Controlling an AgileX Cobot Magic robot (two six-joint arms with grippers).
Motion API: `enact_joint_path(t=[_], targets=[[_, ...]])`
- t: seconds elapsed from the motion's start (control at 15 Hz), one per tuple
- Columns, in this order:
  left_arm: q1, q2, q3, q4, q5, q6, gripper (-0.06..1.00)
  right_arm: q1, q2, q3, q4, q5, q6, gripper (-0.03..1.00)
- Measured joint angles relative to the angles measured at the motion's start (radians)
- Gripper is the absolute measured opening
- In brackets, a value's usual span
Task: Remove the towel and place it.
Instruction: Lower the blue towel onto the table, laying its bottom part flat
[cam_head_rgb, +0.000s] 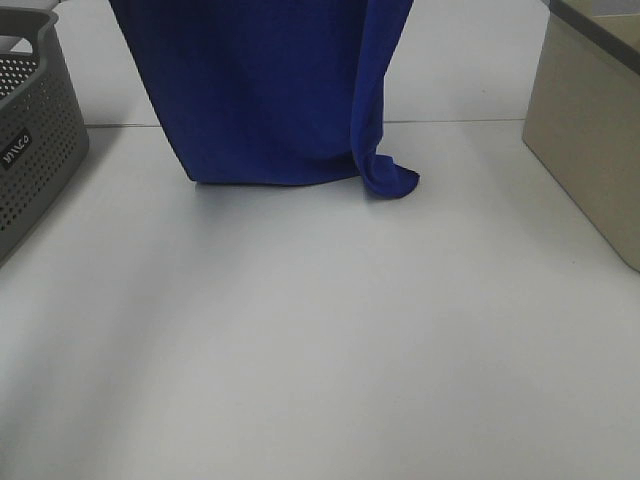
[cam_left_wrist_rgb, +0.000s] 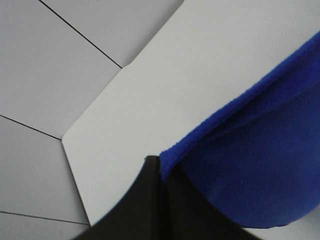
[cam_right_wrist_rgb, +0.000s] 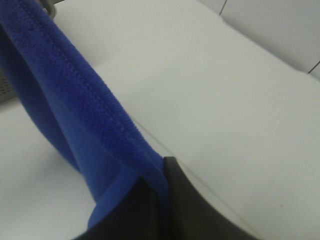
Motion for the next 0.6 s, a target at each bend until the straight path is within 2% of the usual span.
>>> enact_joint_path(t=[0.27,0.33,0.6], targets=[[-0.008,0.068,0.000,0.081,-0.219,0.007,0.00,0.007,0.018,0.002,-0.106,-0.213,-0.095,0.02],[-0.007,0.097,0.001,0.135,-0.372,0.007,0.00,0.005,0.042,0.004,-0.113,-0.338,-0.236,0.02],[0.007,0.163,0.001,0.258,-0.698,0.007,0.00,-0.005,0.109,0.005,-0.050,-0.600,-0.525,0.02]])
